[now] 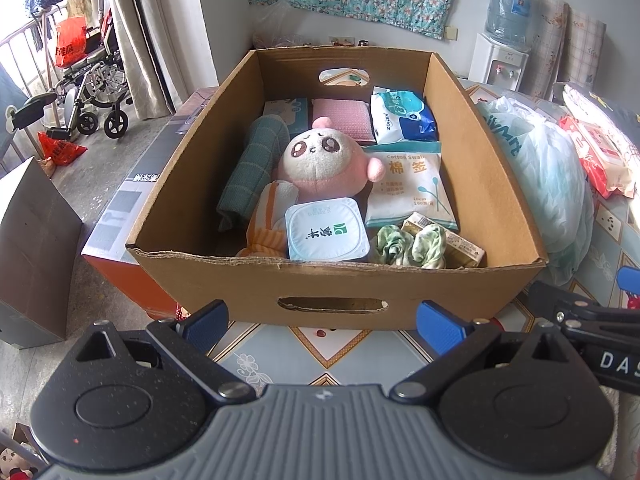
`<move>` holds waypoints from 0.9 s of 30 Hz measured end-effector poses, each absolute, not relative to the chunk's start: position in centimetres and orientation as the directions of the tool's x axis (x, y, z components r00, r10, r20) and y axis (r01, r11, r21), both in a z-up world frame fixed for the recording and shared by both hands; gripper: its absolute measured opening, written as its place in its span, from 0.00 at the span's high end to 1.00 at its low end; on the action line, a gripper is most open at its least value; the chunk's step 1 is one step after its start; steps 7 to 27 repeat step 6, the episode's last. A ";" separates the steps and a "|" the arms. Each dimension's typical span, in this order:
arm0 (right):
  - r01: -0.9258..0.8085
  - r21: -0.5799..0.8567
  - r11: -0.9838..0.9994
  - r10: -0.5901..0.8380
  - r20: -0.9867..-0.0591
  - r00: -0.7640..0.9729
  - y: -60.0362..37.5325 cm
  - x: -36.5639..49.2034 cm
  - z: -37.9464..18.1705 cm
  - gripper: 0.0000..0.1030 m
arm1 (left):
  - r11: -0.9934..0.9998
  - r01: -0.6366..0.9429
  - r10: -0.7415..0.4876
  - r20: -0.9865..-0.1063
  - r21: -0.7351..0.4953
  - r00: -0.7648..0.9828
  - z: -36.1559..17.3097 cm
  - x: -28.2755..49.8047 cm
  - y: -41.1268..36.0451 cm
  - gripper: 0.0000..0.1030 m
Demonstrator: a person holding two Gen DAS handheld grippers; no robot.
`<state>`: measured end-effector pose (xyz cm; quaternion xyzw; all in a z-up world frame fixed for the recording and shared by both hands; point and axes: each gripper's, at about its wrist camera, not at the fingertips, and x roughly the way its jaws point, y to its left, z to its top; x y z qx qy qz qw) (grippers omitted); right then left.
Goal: Organize soft objects
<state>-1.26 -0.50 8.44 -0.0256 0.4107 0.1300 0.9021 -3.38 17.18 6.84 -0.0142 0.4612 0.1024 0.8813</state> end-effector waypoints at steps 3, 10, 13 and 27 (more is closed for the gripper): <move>-0.256 0.061 0.965 0.214 -0.748 0.628 -0.5 -1.2 8.5 0.01 | 0.979 -0.193 0.167 -0.816 0.070 0.553 6.8 -3.4 17.2 0.02; -0.256 0.061 0.965 0.214 -0.749 0.627 -0.4 -1.3 8.4 0.01 | 0.978 -0.196 0.167 -0.817 0.068 0.552 6.9 -3.4 17.2 0.02; -0.256 0.061 0.965 0.214 -0.749 0.627 -0.4 -1.3 8.4 0.01 | 0.978 -0.196 0.167 -0.817 0.068 0.552 6.9 -3.4 17.2 0.02; -0.256 0.061 0.965 0.214 -0.749 0.627 -0.4 -1.3 8.4 0.01 | 0.978 -0.196 0.167 -0.817 0.068 0.552 6.9 -3.4 17.2 0.02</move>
